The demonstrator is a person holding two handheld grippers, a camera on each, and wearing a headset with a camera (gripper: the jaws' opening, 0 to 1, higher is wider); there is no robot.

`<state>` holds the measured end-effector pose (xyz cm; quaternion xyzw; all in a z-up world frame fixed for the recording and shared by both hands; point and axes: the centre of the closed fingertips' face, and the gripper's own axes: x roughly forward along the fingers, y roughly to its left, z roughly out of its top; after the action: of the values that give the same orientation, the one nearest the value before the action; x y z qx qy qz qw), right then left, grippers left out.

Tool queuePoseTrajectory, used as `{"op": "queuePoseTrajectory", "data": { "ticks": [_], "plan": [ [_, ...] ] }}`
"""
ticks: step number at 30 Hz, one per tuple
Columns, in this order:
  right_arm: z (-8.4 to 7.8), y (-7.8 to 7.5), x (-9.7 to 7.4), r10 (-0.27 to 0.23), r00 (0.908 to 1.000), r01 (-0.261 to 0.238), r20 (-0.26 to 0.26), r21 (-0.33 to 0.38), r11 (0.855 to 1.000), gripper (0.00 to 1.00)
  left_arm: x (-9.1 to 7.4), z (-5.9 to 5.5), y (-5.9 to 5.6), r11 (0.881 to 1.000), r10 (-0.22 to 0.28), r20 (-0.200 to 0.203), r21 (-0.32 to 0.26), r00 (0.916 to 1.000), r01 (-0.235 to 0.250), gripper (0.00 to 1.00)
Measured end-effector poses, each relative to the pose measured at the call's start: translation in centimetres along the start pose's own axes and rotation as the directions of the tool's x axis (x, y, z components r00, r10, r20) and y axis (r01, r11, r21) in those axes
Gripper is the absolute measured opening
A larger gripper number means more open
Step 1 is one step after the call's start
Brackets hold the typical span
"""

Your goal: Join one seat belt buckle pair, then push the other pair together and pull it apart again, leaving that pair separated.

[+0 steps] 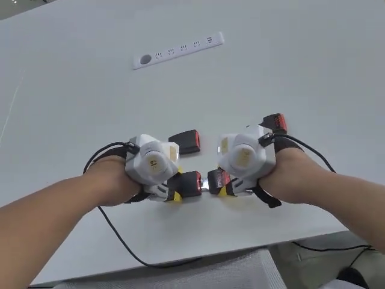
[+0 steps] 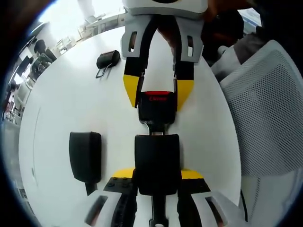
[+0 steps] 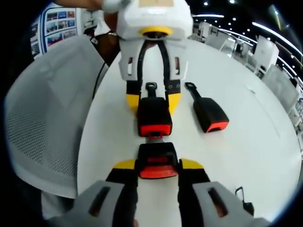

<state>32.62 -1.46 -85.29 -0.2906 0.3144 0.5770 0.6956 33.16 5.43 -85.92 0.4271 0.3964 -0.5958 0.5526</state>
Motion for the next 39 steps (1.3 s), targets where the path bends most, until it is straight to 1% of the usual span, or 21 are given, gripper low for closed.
{"op": "queuePoseTrajectory", "data": {
  "ticks": [2, 4, 6, 7, 8, 11, 13, 15, 18, 20, 22, 23, 26, 29, 33, 39],
  "plan": [
    [0.1, 0.0, 0.0, -0.002, 1.0, 0.002, 0.002, 0.009, 1.0, 0.29, 0.0, 0.0, 0.0, 1.0, -0.002, -0.002, 0.004, 1.0, 0.002, 0.32],
    [0.7, 0.4, 0.3, 0.016, 0.9992, -0.018, 0.038, 0.043, 0.999, 0.29, 0.0, 0.0, -0.1, 1.0, -0.003, 0.002, 0.009, 1.0, 0.003, 0.32],
    [1.0, 0.3, 0.7, 0.003, 1.0, -0.003, 0.008, 0.014, 1.0, 0.29, 0.0, 0.0, -0.1, 1.0, -0.001, 0.003, 0.01, 1.0, 0.001, 0.32],
    [1.2, 0.2, 0.7, -0.006, 1.0, 0.006, 0.004, 0.022, 1.0, 0.29, 0.0, -0.1, -0.2, 1.0, 0.0, -0.002, 0.003, 1.0, 0.0, 0.32],
    [1.1, 0.3, 0.8, 0.009, 1.0, -0.009, -0.003, 0.022, 1.0, 0.29, -0.1, -0.1, 0.0, 1.0, 0.002, 0.003, -0.003, 1.0, -0.002, 0.32],
    [0.9, 0.1, 0.8, 0.002, 1.0, -0.002, 0.006, 0.014, 1.0, 0.29, -0.1, -0.2, 0.0, 1.0, -0.001, 0.011, 0.005, 0.9999, 0.001, 0.33],
    [0.9, 0.1, 0.7, 0.002, 1.0, -0.002, 0.002, 0.01, 1.0, 0.29, -0.1, -0.2, -0.1, 1.0, 0.0, 0.011, 0.003, 0.9999, 0.0, 0.33],
    [0.8, 0.0, 0.7, 0.004, 1.0, -0.004, 0.005, 0.005, 1.0, 0.3, -0.1, -0.2, -0.1, 1.0, 0.006, 0.019, -0.013, 0.9998, -0.006, 0.33],
    [0.8, 0.0, 0.6, 0.002, 1.0, -0.001, 0.004, -0.015, 1.0, 0.3, -0.2, -0.2, 0.0, 1.0, 0.01, 0.02, -0.018, 0.9997, -0.009, 0.33],
    [0.7, 0.0, 0.5, 0.0, 1.0, 0.0, 0.008, -0.018, 1.0, 0.3, -0.2, -0.2, 0.1, 1.0, 0.013, 0.033, -0.027, 0.9994, -0.012, 0.33],
    [0.7, -0.1, 0.4, -0.001, 0.9998, 0.001, 0.019, -0.014, 1.0, 0.3, -0.2, -0.2, 0.1, 0.999, 0.015, 0.065, -0.034, 0.9978, -0.013, 0.33],
    [0.8, 0.0, 0.4, -0.001, 0.9998, 0.002, 0.02, -0.011, 1.0, 0.3, -0.2, -0.2, 0.1, 0.999, 0.016, 0.069, -0.04, 0.9975, -0.013, 0.33],
    [0.8, -0.1, 0.4, -0.002, 0.9998, 0.003, 0.018, -0.017, 1.0, 0.3, -0.1, -0.1, 0.1, 0.999, 0.013, 0.064, -0.035, 0.9978, -0.011, 0.33],
    [0.7, -0.1, 0.4, -0.001, 0.9993, 0.001, 0.038, -0.009, 1.0, 0.3, -0.1, 0.0, 0.1, 0.999, 0.014, 0.068, -0.038, 0.9976, -0.012, 0.33],
    [0.8, -0.1, 0.4, -0.001, 0.9991, 0.002, 0.042, -0.019, 1.0, 0.3, -0.1, 0.0, 0.1, 0.999, 0.012, 0.053, -0.034, 0.9985, -0.011, 0.33],
    [0.8, -0.2, 0.3, 0.002, 0.9989, -0.001, 0.047, -0.03, 1.0, 0.3, -0.2, 0.0, 0.2, 0.999, 0.015, 0.06, -0.04, 0.9981, -0.013, 0.33]
  ]
}}
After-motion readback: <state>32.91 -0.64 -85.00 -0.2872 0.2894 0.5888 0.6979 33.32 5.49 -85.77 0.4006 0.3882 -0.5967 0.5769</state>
